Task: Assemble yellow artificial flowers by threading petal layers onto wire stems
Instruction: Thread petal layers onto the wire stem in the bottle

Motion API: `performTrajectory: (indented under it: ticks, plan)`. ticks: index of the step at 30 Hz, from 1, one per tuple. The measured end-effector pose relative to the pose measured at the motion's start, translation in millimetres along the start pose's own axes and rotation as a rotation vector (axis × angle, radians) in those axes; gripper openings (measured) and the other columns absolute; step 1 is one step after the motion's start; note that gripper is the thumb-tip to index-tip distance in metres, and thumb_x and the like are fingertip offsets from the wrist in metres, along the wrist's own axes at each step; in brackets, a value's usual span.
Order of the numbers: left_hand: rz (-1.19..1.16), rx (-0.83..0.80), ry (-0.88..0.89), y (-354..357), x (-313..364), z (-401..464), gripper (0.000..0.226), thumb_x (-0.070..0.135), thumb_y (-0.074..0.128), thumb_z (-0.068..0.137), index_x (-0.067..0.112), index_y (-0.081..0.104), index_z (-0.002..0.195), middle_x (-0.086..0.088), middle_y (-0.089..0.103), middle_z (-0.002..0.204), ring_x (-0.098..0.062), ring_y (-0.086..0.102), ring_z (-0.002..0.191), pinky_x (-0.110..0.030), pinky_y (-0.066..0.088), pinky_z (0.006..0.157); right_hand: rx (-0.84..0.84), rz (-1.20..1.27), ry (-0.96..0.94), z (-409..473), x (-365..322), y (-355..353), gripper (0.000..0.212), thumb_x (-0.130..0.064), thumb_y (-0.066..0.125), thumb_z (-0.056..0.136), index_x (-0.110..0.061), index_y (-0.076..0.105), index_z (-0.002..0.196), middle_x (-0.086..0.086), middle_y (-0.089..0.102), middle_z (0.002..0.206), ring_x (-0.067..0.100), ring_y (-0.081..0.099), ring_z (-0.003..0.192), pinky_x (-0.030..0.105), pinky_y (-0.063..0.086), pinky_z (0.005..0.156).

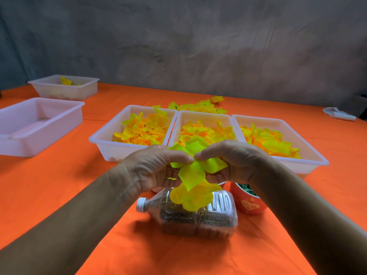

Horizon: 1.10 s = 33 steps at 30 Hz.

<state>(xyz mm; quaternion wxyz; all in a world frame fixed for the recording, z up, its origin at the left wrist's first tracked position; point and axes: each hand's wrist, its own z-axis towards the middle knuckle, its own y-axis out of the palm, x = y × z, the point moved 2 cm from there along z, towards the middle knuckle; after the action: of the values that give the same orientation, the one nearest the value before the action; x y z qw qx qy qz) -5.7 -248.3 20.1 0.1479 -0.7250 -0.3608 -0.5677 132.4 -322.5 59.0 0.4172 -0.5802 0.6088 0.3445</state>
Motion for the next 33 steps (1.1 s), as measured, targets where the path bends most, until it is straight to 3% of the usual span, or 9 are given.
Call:
performTrajectory:
  ticks: [3,5,10,17,20,24,29,33]
  plan:
    - [0.033,-0.014,0.031,-6.3,0.8,1.3,0.037,0.017,0.076,0.058,0.01,0.067,0.093,-0.009,0.072,0.085,-0.019,0.07,0.075,-0.027,0.054,0.056,-0.031,-0.008,-0.047,0.1,-0.9,-1.3,0.01,-0.002,0.063,0.08,-0.01,0.062,0.075,0.002,0.068,0.063,0.013,0.065,0.053,0.022,0.05,0.045]
    - [0.044,-0.038,0.037,-8.8,1.8,1.3,0.042,0.017,0.08,0.053,0.011,0.069,0.093,-0.01,0.073,0.087,-0.02,0.071,0.077,-0.027,0.054,0.058,-0.05,-0.014,-0.062,0.2,-1.1,-1.5,0.014,0.001,0.063,0.079,-0.012,0.061,0.075,0.001,0.069,0.065,0.012,0.066,0.055,0.022,0.051,0.048]
    - [0.012,-0.032,0.005,-5.8,1.0,2.0,0.041,0.015,0.076,0.056,0.008,0.066,0.095,-0.008,0.074,0.079,-0.018,0.072,0.07,-0.024,0.053,0.053,-0.047,-0.015,-0.041,1.4,-1.3,-1.8,0.015,0.001,0.062,0.08,-0.013,0.06,0.076,0.001,0.069,0.065,0.012,0.066,0.056,0.024,0.05,0.052]
    - [0.013,-0.033,-0.03,-0.5,0.1,-4.2,0.026,0.014,0.068,0.064,0.01,0.067,0.09,-0.008,0.072,0.08,-0.019,0.069,0.069,-0.024,0.053,0.05,0.025,-0.012,-0.006,3.7,3.6,-1.5,0.014,0.002,0.064,0.08,-0.01,0.057,0.076,0.003,0.066,0.059,0.013,0.064,0.05,0.022,0.049,0.044]
    - [0.071,0.058,-0.006,0.8,1.8,-4.7,0.014,0.011,0.066,0.077,0.012,0.065,0.092,-0.012,0.065,0.091,-0.025,0.06,0.08,-0.03,0.05,0.061,0.064,-0.021,-0.048,3.2,1.8,-2.8,0.02,0.003,0.068,0.077,-0.011,0.057,0.085,0.004,0.066,0.063,0.013,0.064,0.051,0.023,0.05,0.044]
    - [0.134,0.101,0.044,1.9,6.4,-9.4,0.008,0.013,0.063,0.083,0.012,0.063,0.091,-0.008,0.063,0.078,-0.018,0.057,0.059,-0.025,0.05,0.053,0.092,-0.085,-0.079,2.9,-0.1,-3.6,0.035,0.002,0.071,0.074,-0.007,0.059,0.105,0.008,0.065,0.079,0.014,0.064,0.053,0.022,0.048,0.044]
    - [0.2,0.119,0.082,0.2,7.4,-12.4,0.006,0.01,0.065,0.081,0.011,0.066,0.087,-0.006,0.066,0.069,-0.015,0.059,0.051,-0.022,0.05,0.051,0.16,-0.219,-0.132,2.8,-1.4,-5.9,0.026,-0.003,0.076,0.071,-0.017,0.06,0.086,0.005,0.066,0.079,0.016,0.063,0.067,0.022,0.046,0.048]
    - [0.248,0.15,0.096,1.0,7.0,-13.2,0.004,0.009,0.067,0.08,0.012,0.066,0.077,-0.001,0.065,0.059,-0.011,0.057,0.045,-0.017,0.045,0.044,0.193,-0.311,-0.176,2.1,-2.9,-5.4,0.027,-0.005,0.078,0.069,-0.016,0.064,0.089,0.003,0.066,0.073,0.015,0.062,0.065,0.02,0.046,0.047]
